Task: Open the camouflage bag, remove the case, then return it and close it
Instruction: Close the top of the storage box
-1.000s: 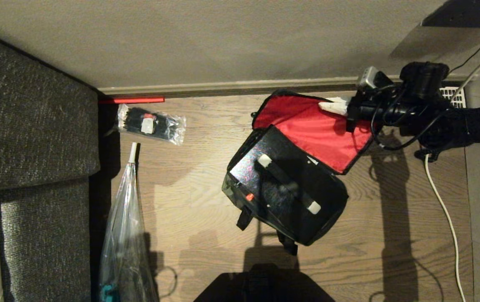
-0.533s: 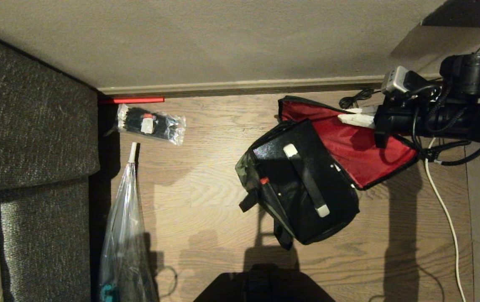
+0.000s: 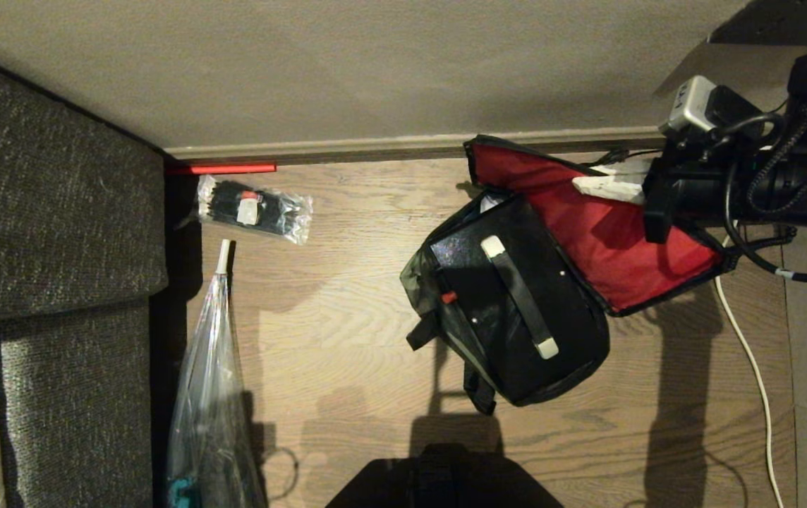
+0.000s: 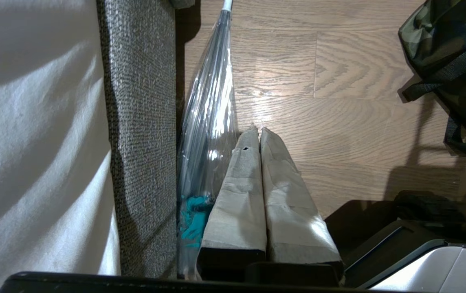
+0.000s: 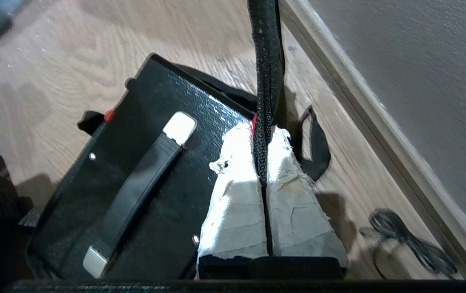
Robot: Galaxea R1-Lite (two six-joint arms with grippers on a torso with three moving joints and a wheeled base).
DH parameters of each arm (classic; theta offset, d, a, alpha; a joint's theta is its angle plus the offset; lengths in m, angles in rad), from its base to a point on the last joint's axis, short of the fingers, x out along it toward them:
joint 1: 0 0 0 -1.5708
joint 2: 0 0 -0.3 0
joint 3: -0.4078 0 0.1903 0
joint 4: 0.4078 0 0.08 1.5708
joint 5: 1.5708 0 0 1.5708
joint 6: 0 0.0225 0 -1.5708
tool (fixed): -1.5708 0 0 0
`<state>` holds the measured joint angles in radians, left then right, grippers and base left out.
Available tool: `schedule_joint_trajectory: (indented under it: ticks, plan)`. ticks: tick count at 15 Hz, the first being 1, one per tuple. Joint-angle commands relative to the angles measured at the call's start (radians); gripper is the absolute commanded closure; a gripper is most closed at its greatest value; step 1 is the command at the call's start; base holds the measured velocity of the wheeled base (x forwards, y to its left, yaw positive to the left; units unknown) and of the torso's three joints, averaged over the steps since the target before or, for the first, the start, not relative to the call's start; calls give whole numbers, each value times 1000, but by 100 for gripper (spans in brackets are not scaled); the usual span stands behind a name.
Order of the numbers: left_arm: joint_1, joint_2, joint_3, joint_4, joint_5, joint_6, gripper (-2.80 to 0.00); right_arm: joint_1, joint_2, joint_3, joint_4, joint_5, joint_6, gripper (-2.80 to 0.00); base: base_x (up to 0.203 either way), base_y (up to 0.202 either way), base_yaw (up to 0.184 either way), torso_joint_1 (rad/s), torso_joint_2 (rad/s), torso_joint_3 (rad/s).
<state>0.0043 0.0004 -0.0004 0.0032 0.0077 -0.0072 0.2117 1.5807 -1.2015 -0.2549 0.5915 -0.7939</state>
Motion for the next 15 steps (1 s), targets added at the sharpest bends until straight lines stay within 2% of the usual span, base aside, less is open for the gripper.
schedule_joint_trajectory:
  ticks: [1,5,9,12,15]
  plan:
    - [0,0,3,0,0,0,0,1,-29,42,-16,-2,-5,0,0,0,0,0,0,0]
    - [0,0,3,0,0,0,0,1,-61,129,-38,-5,-20,0,0,0,0,0,0,0]
    - [0,0,3,0,0,0,0,1,-87,350,-51,-20,-133,0,0,0,0,0,0,0]
    - [0,0,3,0,0,0,0,-3,-115,481,-107,-73,-181,0,0,0,0,0,0,0]
    - [0,0,3,0,0,0,0,-5,-145,509,-136,-120,-180,0,0,0,0,0,0,0]
